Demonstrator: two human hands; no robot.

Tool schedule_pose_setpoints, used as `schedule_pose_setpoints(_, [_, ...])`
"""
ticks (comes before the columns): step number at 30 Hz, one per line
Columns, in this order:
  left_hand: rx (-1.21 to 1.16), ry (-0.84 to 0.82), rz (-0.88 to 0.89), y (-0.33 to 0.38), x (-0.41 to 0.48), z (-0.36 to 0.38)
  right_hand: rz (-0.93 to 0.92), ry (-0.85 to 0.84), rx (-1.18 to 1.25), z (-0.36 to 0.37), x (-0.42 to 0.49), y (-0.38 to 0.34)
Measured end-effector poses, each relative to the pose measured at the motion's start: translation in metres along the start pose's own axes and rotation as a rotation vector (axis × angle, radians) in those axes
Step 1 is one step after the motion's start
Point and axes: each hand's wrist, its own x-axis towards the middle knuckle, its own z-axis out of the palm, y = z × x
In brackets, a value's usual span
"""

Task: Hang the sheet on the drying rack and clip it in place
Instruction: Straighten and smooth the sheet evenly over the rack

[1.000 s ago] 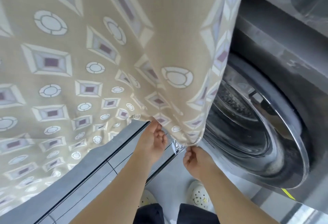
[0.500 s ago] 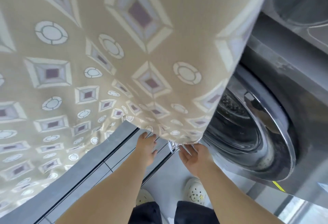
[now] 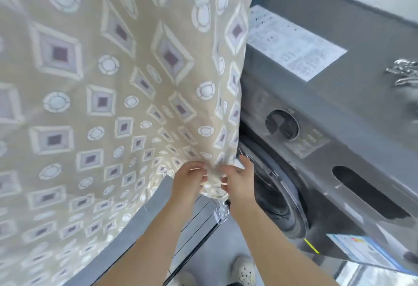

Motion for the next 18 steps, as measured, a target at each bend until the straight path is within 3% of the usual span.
schedule_pose_setpoints(3, [0.053, -0.044, 0.123, 0.048, -0.024, -0.008, -0.242, -0.107, -0.301, 0.018, -0.021, -0.045])
schedule_pose_setpoints(9, [0.108, -0.03, 0.331, 0.117, -0.049, -0.03, -0.554, -0.006, -0.757, 0.044, -0.03, -0.103])
schedule_pose_setpoints(13, [0.129, -0.049, 0.393, 0.147, -0.057, -0.045, -0.403, 0.182, -0.531, 0.042, -0.027, -0.127])
schedule_pose_setpoints(18, [0.232, -0.02, 0.439, 0.17, -0.059, -0.053, -0.4, -0.034, -0.385, 0.063, -0.044, -0.153])
